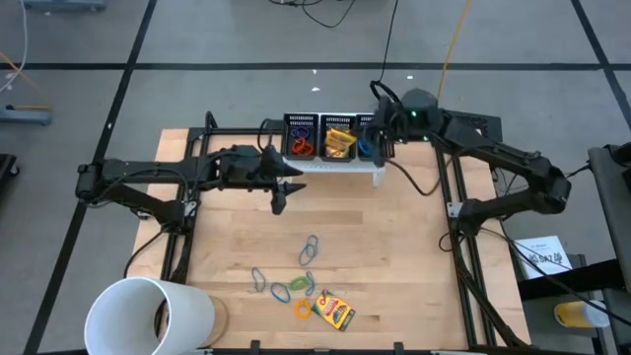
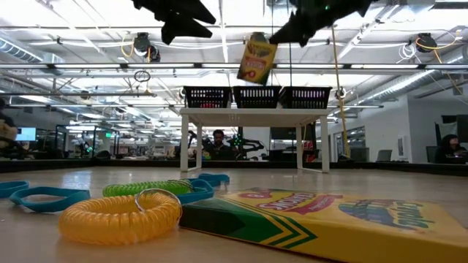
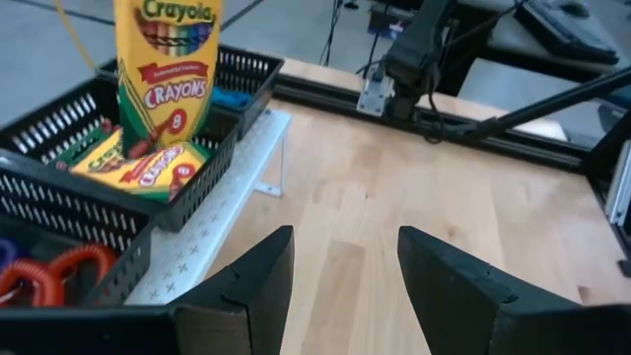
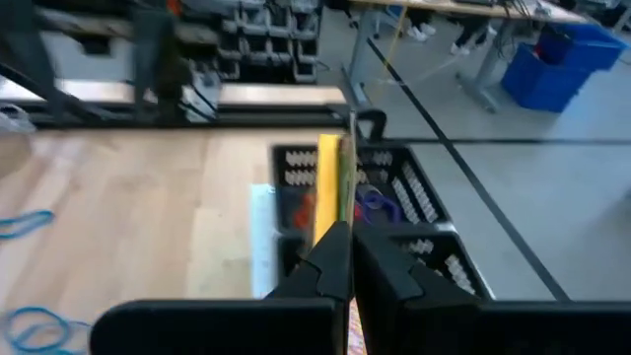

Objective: Pick & Place Office Desk Supplies
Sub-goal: Put the crayon box into the middle black bin on the shelf

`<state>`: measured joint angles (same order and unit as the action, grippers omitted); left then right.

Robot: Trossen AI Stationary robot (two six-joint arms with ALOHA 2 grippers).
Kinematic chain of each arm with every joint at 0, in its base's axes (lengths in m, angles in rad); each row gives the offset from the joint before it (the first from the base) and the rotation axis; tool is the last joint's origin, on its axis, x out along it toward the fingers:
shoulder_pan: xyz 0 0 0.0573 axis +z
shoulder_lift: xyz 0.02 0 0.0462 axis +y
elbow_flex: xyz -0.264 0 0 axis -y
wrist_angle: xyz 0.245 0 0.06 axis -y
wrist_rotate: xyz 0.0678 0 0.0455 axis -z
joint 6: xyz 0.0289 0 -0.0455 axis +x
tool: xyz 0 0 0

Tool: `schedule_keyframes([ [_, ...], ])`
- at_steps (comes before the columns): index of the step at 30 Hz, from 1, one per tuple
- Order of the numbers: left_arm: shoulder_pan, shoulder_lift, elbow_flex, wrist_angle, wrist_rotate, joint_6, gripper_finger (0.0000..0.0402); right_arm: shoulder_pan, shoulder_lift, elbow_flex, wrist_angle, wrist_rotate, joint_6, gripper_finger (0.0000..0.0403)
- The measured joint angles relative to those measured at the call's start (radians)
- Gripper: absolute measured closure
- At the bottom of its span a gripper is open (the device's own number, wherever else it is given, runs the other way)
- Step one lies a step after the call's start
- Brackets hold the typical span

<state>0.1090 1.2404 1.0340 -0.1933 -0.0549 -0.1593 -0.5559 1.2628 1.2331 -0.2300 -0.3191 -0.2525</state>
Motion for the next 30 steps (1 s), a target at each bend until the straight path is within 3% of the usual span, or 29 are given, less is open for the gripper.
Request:
schedule_keyframes([
  [8,0.001,0.000,0.000,-0.013,0.000,-0.007,0.0211,-0.058,0.054,0.000,-0.067,-0.050,-0.030,0.0403],
  [30,0.002,0.000,0.000,-0.013,-0.034,-0.002,0.0211,-0.058,0.056,0.000,-0.097,-0.157,-0.018,0.0403],
])
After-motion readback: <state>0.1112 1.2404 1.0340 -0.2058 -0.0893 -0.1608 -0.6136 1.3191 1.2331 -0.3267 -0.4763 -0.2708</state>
